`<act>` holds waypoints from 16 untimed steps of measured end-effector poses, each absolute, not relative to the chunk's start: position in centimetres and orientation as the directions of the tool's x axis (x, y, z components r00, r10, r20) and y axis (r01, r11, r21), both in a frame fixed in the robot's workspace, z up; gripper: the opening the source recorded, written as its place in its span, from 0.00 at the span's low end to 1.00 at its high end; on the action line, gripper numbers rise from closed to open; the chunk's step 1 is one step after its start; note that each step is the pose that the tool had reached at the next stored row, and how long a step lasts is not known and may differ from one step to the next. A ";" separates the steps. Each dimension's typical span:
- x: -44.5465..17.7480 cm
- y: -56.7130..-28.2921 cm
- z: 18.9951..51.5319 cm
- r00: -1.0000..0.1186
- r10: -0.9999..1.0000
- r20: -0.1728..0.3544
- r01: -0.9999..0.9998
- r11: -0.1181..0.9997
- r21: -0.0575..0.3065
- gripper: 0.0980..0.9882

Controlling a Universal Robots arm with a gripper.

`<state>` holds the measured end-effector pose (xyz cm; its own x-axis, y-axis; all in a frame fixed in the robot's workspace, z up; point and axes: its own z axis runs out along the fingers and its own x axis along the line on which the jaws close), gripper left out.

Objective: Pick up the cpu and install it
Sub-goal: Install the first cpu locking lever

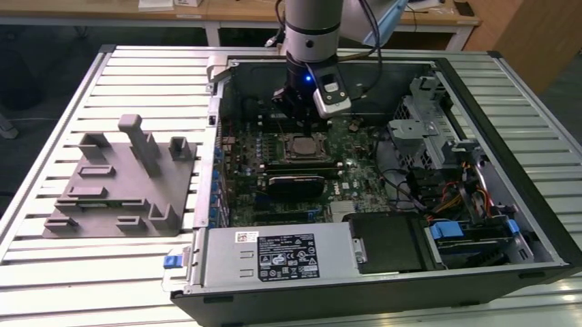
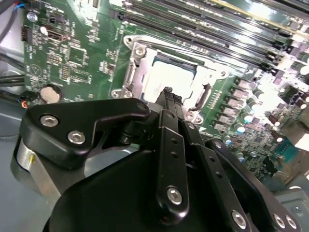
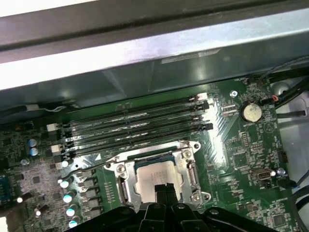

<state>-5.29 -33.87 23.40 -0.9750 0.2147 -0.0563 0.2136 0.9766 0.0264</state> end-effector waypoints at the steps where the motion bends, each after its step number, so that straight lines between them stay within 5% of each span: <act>1: -5.5 -33.9 23.4 -0.975 0.215 -0.056 0.214 0.977 0.027 0.01; 16: -9.1 -33.9 23.4 -0.975 0.215 -0.056 0.214 0.977 0.027 0.01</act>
